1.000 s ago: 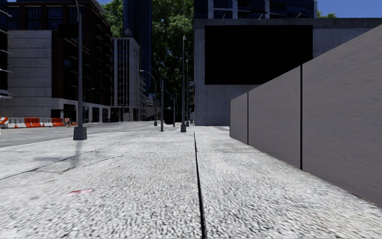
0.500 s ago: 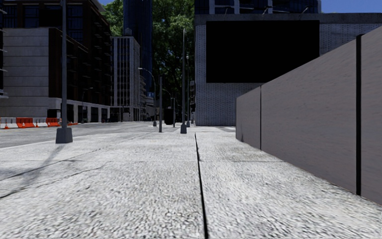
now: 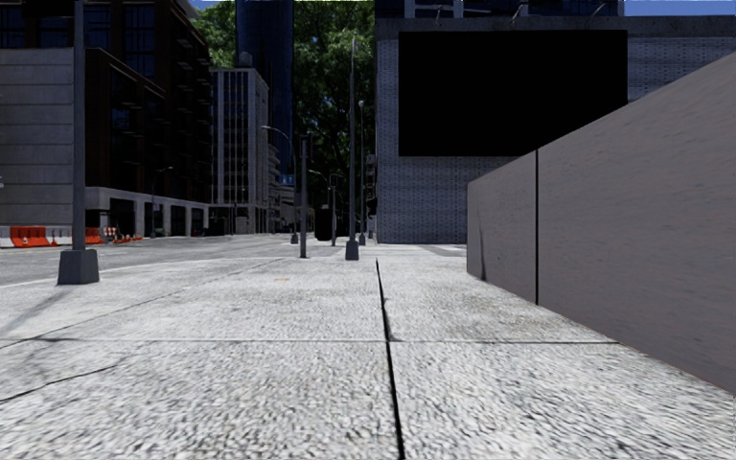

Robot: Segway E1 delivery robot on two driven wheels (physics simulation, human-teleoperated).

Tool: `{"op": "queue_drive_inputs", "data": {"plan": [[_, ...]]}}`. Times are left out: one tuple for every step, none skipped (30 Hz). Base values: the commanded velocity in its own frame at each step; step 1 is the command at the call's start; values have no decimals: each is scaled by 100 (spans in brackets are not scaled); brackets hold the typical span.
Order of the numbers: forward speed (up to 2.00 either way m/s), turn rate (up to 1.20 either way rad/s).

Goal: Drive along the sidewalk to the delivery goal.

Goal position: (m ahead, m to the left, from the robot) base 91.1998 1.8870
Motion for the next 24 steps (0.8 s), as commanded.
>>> {"op": "queue_drive_inputs", "data": {"plan": [[199,-29],[200,-31],[200,-32],[200,-32],[200,-32],[200,-19],[200,0],[200,0],[200,0],[200,0],[200,0],[200,0],[200,0],[200,0],[200,0],[200,0],[200,0],[200,0],[200,0],[200,0],[198,0],[198,0],[193,0],[191,0]]}}
